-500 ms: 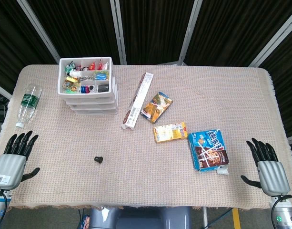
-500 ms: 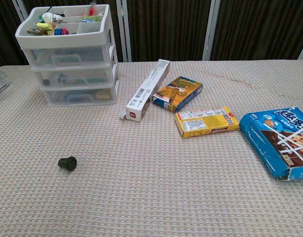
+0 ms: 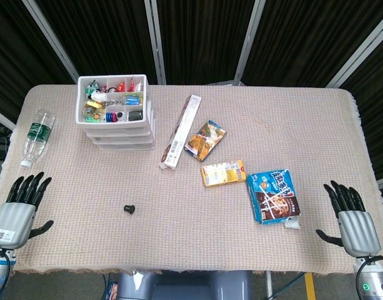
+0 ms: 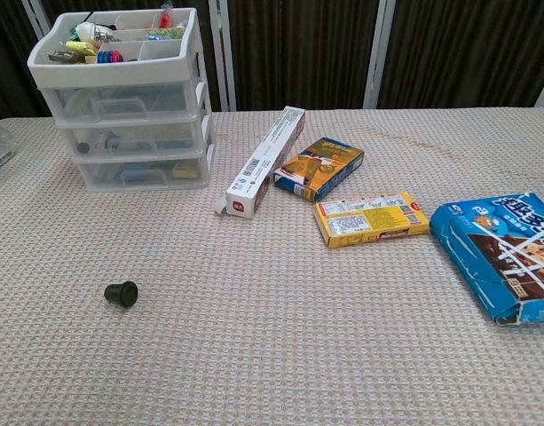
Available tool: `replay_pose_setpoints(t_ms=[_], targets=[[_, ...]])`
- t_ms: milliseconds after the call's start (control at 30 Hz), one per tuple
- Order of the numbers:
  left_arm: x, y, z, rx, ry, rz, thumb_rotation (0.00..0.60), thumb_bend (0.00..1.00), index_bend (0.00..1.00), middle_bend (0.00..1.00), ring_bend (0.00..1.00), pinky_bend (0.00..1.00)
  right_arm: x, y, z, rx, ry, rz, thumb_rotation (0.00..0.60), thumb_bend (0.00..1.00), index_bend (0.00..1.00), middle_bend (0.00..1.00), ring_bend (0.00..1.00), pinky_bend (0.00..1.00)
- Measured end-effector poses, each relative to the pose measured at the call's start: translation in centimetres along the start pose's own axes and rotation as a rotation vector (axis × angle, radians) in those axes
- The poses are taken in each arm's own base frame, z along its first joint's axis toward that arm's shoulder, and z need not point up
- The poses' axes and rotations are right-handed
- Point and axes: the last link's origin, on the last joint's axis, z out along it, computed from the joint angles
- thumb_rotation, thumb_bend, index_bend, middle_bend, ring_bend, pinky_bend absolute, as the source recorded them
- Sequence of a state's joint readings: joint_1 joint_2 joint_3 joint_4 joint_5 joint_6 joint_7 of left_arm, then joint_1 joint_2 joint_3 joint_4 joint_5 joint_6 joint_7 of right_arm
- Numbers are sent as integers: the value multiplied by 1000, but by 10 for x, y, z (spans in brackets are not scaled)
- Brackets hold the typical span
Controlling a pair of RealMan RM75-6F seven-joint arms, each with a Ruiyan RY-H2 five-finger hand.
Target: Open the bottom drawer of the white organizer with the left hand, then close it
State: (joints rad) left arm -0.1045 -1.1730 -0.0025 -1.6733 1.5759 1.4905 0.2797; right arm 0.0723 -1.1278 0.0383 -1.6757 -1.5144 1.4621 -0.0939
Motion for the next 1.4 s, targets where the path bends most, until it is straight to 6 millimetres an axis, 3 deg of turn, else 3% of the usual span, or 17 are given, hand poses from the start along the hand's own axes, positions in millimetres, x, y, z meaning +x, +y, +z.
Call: replay_pose_setpoints(t_ms=[400, 567, 633, 700, 767, 800, 833, 900, 1000, 1067, 1200, 1400], targets=[[-2, -1, 0, -3, -12, 3, 600, 154, 0, 0, 0, 0, 1, -2, 1, 14, 37, -5, 600, 3, 44, 0, 0, 0], [-3, 2, 0, -9, -18, 4, 600, 214, 0, 0, 0, 0, 1, -1, 0, 10, 32, 6, 600, 3, 44, 0, 0, 0], [-2, 3, 1, -9, -5, -14, 600, 281, 0, 0, 0, 0, 0, -1, 0, 10, 29, 8, 600, 2, 44, 0, 0, 0], [0, 5, 3, -10, 9, -44, 600, 447, 0, 0, 0, 18, 0, -1, 0, 13, 29, 8, 600, 2, 44, 0, 0, 0], [1, 8, 5, -12, 19, -90, 600, 590, 0, 0, 39, 98, 1, -2, 0, 15, 30, 9, 600, 2, 44, 0, 0, 0], [2, 11, 7, -15, 24, -132, 600, 652, 0, 19, 107, 181, 1, -1, 0, 15, 31, 8, 600, 2, 44, 0, 0, 0], [2, 13, 9, -18, 27, -169, 600, 677, 0, 64, 173, 244, 0, -1, 0, 13, 30, 9, 600, 2, 44, 0, 0, 0], [3, 19, 15, -23, 29, -268, 600, 709, 0, 340, 413, 421, 0, -1, 0, 10, 29, 9, 600, 3, 44, 0, 0, 0], [2, 27, 29, -21, 8, -426, 600, 715, 0, 637, 633, 565, 1, 0, 1, 6, 29, 9, 600, 3, 44, 0, 0, 0], [-1, 31, 39, -3, -20, -510, 600, 715, 0, 751, 728, 628, 1, 0, 0, 3, 29, 9, 600, 3, 44, 0, 0, 0], [-7, 36, 62, 69, -90, -656, 600, 733, 0, 858, 827, 698, 1, 1, 0, 0, 28, 9, 600, 2, 44, 0, 0, 0], [-14, 50, 97, 135, -206, -805, 600, 790, 0, 886, 858, 722, 1, 1, 0, -3, 19, 3, 600, 3, 44, 0, 0, 0]])
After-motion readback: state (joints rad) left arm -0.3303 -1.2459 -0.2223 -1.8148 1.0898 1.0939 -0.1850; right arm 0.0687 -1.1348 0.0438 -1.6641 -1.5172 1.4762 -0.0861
